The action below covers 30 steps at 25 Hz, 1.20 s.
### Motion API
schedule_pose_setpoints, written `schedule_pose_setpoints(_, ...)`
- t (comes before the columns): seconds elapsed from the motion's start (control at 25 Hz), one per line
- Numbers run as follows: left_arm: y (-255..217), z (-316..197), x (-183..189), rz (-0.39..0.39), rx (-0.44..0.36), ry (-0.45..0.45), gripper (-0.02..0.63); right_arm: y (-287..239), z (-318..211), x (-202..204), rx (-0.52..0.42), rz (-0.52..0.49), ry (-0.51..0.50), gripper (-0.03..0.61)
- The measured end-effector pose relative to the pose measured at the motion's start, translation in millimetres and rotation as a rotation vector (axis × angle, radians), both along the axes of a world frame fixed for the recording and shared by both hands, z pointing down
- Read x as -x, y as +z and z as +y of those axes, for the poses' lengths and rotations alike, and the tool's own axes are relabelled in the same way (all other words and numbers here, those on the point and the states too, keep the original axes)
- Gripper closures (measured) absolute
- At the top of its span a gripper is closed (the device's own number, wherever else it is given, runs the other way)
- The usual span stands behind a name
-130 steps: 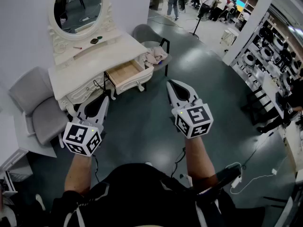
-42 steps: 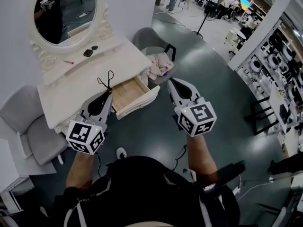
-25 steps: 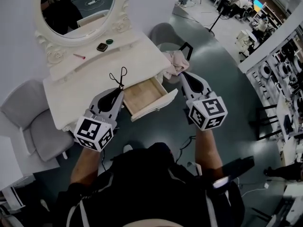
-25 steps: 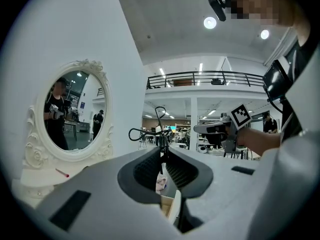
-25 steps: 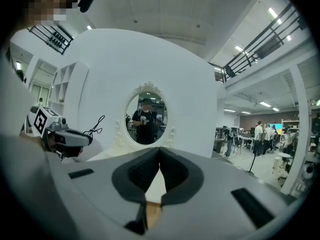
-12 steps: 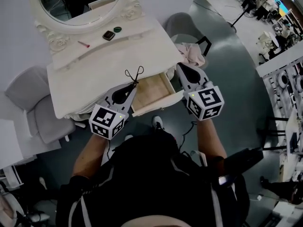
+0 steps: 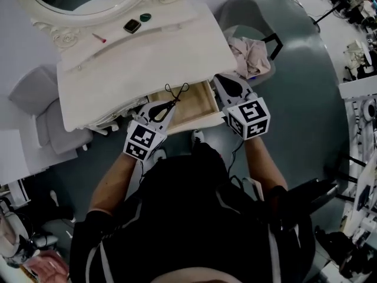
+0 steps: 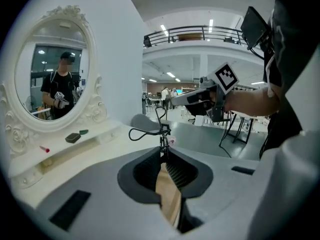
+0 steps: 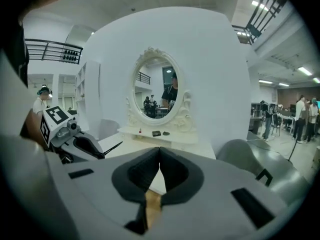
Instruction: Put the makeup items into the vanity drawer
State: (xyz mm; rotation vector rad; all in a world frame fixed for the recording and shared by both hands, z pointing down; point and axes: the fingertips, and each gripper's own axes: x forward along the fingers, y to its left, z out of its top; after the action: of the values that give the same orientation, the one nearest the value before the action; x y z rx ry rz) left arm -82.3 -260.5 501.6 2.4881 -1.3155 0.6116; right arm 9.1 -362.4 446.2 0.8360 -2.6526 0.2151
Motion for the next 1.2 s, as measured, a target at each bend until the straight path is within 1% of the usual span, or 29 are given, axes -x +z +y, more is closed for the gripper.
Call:
schedule_pose_setpoints(0.16, 42, -7, -5, -0.064, 0.071, -0.006, 0.580, 37, -8, 0, 0.057, 0.016, -0.061, 0.572)
schedule_pose_setpoints(0.32, 86, -8, -11, -0.093, 0.169, -0.018, 0.580, 75, -14, -5, 0.122, 0.031, -0.090, 0.573)
schedule_pose_setpoints(0.44, 119, -12, -12, -0.135, 0.215, -0.015, 0.580, 100, -21, -6, 0.152, 0.040, -0.109, 0.573)
schedule_pose_setpoints(0.72, 200, -12, -22, -0.243, 0.314, 0.082, 0.580, 149, -30, -10, 0.201, 0.073, -0.115, 0.572)
schedule_pose_setpoints(0.92, 248, -25, -23, -0.259, 0.389, 0.060, 0.580, 171, -30, -15, 0.228, 0.060, -0.101, 0.574)
schedule_pose_setpoints(1.2, 287, -40, -36, -0.286, 0.431, 0.085, 0.580, 205, -32, -26, 0.272, 0.084, -0.075, 0.572)
